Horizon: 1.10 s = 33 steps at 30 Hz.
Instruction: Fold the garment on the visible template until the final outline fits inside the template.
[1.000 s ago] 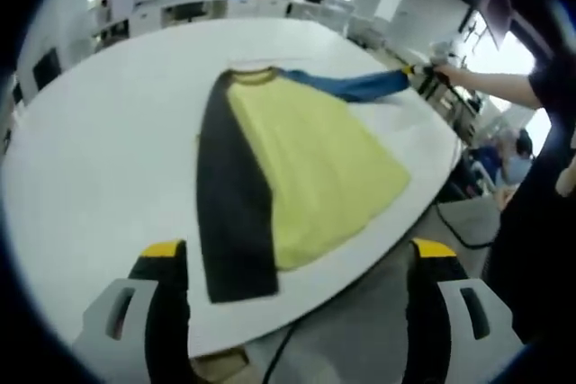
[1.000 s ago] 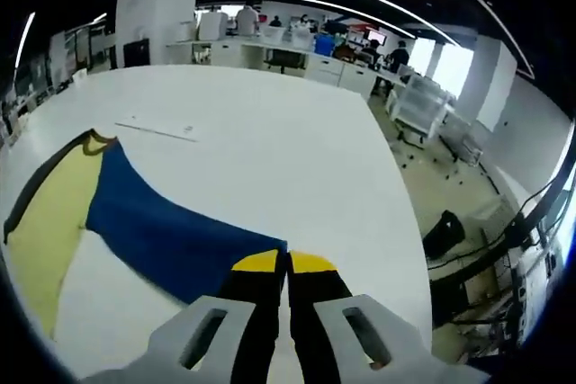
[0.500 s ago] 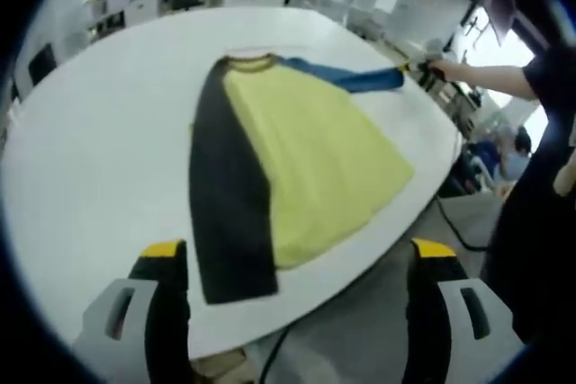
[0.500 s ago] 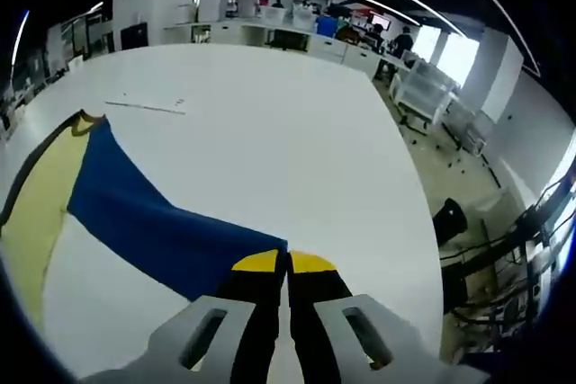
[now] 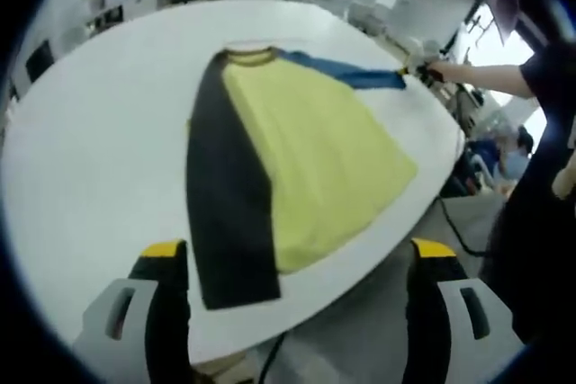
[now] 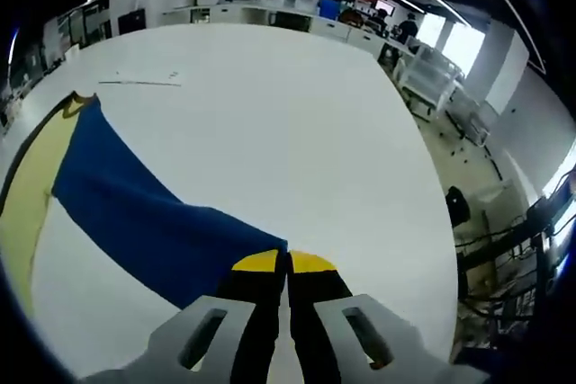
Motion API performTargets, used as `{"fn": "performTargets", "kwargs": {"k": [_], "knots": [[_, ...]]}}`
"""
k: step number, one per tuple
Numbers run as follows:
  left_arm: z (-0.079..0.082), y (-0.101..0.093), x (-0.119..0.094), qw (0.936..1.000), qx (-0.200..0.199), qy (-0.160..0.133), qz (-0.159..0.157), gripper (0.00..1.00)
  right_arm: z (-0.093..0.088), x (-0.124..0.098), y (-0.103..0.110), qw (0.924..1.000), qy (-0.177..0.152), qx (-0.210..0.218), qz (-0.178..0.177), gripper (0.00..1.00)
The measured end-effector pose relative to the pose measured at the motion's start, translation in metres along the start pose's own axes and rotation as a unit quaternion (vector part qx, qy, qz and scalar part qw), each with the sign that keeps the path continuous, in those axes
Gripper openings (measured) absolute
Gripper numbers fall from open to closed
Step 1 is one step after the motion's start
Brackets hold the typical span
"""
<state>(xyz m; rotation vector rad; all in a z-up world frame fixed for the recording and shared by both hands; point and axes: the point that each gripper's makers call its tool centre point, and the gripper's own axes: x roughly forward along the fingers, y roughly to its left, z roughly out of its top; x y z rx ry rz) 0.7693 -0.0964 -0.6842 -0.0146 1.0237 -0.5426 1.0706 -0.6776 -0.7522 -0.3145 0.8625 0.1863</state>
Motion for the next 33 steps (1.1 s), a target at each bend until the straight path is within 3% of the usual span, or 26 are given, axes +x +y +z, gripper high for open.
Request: {"fn": "performTargets", "kwargs": {"k": [10,33], "knots": [[0.002,0.001,0.006,1.0,0.002,0.006,-0.003,0.97,-0.012,0.008,0.003,0.9999,0.011,-0.005,0.004,0.02],[0.004,-0.007,0.013,0.9999,0.007,0.01,-0.01,0.97,-0.016,0.007,-0.002,1.0,0.001,0.008,0.0,0.03]]}}
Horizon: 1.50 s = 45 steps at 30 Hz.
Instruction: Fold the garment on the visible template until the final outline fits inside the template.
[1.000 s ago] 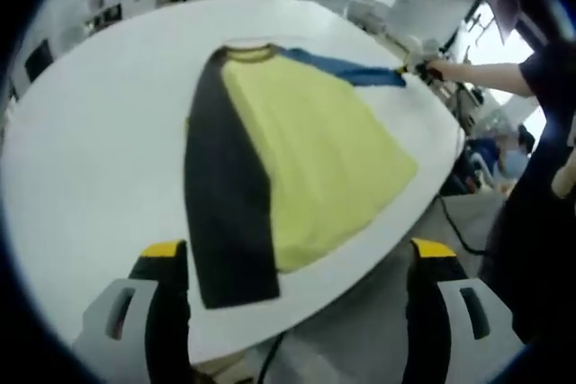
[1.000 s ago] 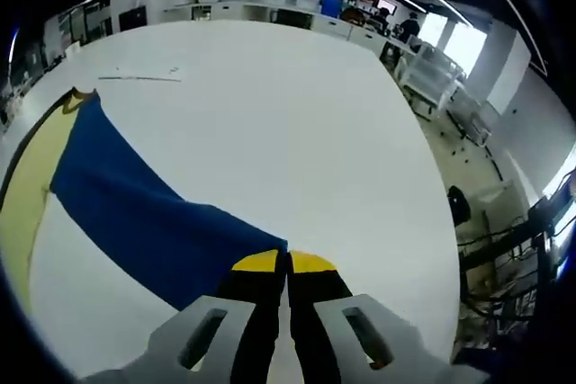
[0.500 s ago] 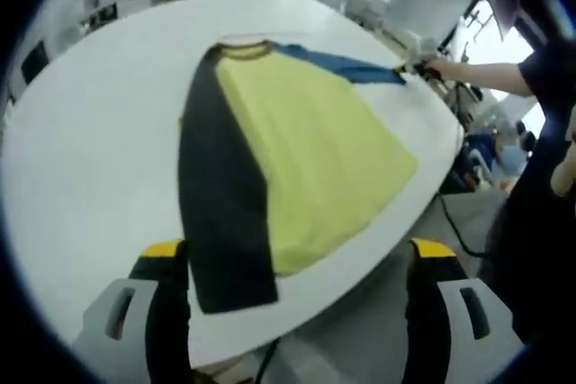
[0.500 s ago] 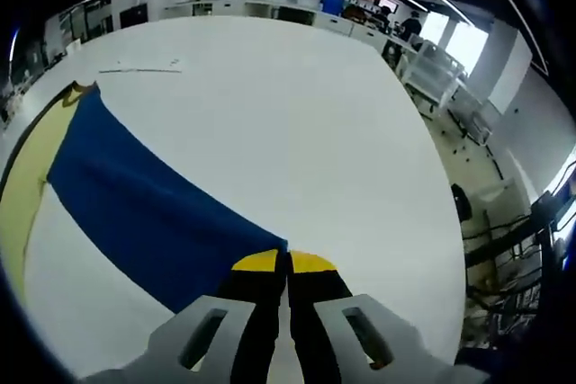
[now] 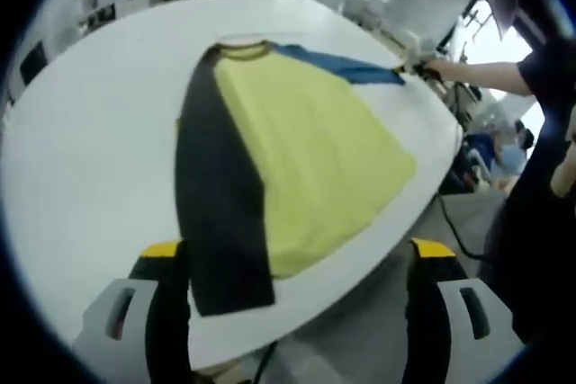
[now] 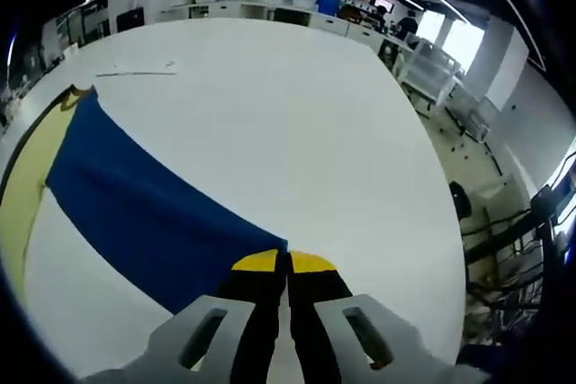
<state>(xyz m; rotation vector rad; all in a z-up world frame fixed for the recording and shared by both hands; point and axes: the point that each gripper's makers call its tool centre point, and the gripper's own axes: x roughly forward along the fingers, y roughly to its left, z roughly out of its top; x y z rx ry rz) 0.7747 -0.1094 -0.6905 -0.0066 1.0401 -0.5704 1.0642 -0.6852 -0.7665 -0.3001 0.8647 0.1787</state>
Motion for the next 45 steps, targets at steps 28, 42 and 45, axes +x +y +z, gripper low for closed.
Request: {"fn": "performTargets", "kwargs": {"k": [28,42,45], "knots": [[0.002,-0.002,-0.002,1.0,0.009,-0.002,0.001,0.97,-0.006,-0.009,-0.007,0.9996,0.014,-0.007,-0.025,0.06],[0.01,-0.005,-0.007,0.9997,0.013,-0.021,0.001,0.98,0.002,-0.038,-0.009,0.9994,-0.009,0.012,-0.031,0.06],[0.012,-0.006,-0.012,0.9995,0.016,-0.028,0.003,0.99,0.007,-0.044,-0.003,0.9994,-0.019,0.01,-0.029,0.08]]}}
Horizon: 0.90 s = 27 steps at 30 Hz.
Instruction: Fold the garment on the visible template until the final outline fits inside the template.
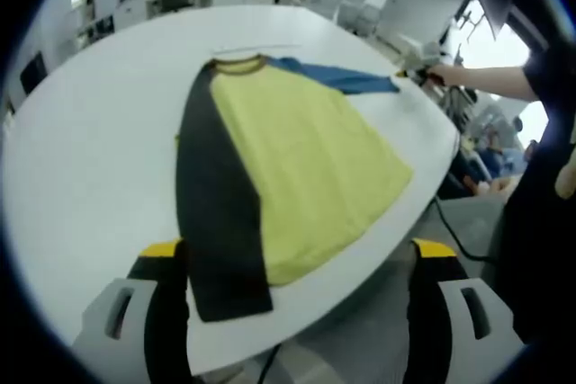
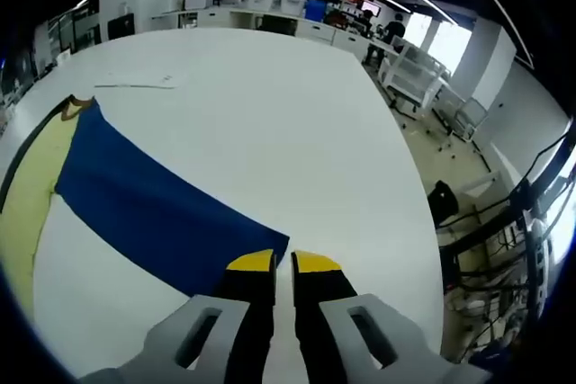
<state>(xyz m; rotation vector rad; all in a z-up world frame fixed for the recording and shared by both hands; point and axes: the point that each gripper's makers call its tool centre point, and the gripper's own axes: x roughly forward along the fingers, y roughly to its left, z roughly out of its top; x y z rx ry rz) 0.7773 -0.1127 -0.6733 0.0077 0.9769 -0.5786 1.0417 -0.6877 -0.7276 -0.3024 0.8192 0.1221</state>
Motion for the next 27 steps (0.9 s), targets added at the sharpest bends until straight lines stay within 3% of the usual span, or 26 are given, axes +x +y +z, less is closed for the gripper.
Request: {"fn": "performTargets", "kwargs": {"k": [4,15,22,27], "knots": [[0.001,-0.002,-0.006,1.0,0.003,-0.008,0.0,0.99,0.004,-0.009,0.008,1.0,-0.008,-0.004,0.003,0.18],[0.004,-0.003,-0.028,0.9994,0.014,-0.03,0.008,0.99,0.02,-0.043,0.031,0.9989,-0.043,0.002,0.018,0.21],[0.011,-0.005,-0.041,0.9982,0.027,-0.051,0.013,0.99,0.028,-0.072,0.062,0.9959,-0.077,-0.01,0.047,0.34],[0.008,-0.011,-0.046,0.9975,0.04,-0.056,0.015,0.99,0.028,-0.095,0.082,0.9933,-0.096,-0.01,0.065,0.41]]}}
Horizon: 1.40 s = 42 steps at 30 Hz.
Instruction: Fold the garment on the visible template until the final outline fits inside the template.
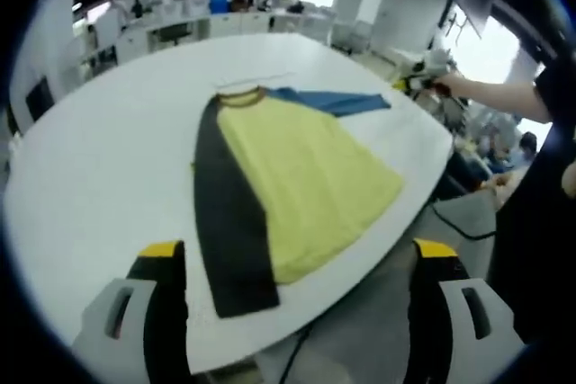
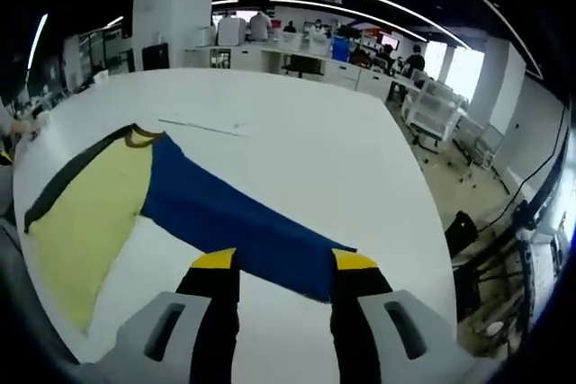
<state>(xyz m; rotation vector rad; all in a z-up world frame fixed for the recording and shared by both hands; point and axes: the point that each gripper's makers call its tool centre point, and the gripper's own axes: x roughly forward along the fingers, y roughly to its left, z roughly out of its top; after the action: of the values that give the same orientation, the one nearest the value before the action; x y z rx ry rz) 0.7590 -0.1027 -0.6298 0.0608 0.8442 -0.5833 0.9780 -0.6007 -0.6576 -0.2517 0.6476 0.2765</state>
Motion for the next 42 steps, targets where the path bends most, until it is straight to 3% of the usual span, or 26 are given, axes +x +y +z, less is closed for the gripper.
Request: {"fn": "performTargets", "kwargs": {"k": [8,14,21,29,42], "knots": [[-0.002,-0.006,-0.008,0.9999,0.008,-0.011,-0.006,0.99,0.003,-0.028,0.034,0.9994,-0.023,0.009,0.023,0.53],[-0.003,-0.004,-0.01,0.9996,0.0,-0.027,-0.01,0.98,0.016,-0.049,0.056,0.9987,-0.04,0.015,0.029,0.65],[-0.003,-0.002,-0.015,0.9991,-0.005,-0.042,-0.005,0.98,0.022,-0.067,0.074,0.9958,-0.062,0.045,0.05,0.78],[-0.009,-0.01,-0.02,0.999,-0.001,-0.044,-0.001,0.98,0.009,-0.086,0.093,0.9927,-0.074,0.064,0.071,0.92],[-0.014,-0.007,-0.032,0.9989,-0.003,-0.045,0.008,0.98,-0.02,-0.112,0.122,0.9896,-0.075,0.087,0.086,1.0]]}}
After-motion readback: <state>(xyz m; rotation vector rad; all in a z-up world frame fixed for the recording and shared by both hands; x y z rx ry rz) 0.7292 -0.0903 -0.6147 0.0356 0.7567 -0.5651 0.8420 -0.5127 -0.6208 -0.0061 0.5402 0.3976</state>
